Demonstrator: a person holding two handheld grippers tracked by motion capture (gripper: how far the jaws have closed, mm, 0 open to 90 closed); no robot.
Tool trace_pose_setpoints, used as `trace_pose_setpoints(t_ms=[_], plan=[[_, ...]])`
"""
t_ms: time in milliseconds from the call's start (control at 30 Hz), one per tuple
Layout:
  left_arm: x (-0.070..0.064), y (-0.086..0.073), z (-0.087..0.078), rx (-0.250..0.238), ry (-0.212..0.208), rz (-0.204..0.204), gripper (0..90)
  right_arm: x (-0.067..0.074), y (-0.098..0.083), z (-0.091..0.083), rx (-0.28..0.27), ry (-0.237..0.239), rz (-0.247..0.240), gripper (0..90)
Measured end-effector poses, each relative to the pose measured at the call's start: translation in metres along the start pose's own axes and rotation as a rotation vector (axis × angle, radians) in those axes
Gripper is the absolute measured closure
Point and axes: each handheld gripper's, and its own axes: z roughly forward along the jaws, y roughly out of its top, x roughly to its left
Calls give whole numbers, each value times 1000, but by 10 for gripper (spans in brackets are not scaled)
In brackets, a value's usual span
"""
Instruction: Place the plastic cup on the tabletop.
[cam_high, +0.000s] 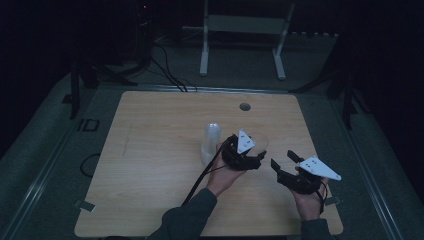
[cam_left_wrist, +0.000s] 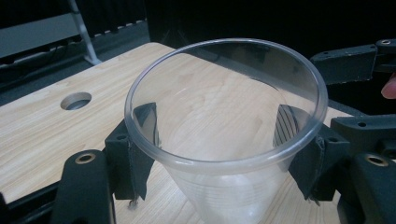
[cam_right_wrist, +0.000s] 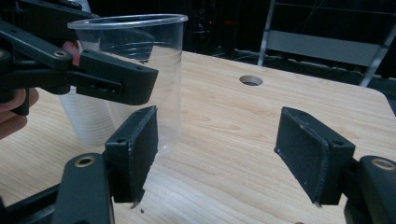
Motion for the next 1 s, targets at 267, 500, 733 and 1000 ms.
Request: trace_pose_setpoints(t_ms=[267, 500, 733, 1000], plan=[[-1, -3, 2, -5, -6, 1, 313, 0, 0, 0, 1, 1, 0, 296], [-5, -7, 4, -15, -24, 9, 313, 0, -1, 0, 0, 1, 1, 296], [-4, -13, 4, -32, -42, 5, 313, 0, -1, 0, 1, 1, 2, 296], [-2, -19, 5, -33, -40, 11, 313, 0, -1, 1, 4, 1, 5, 296]])
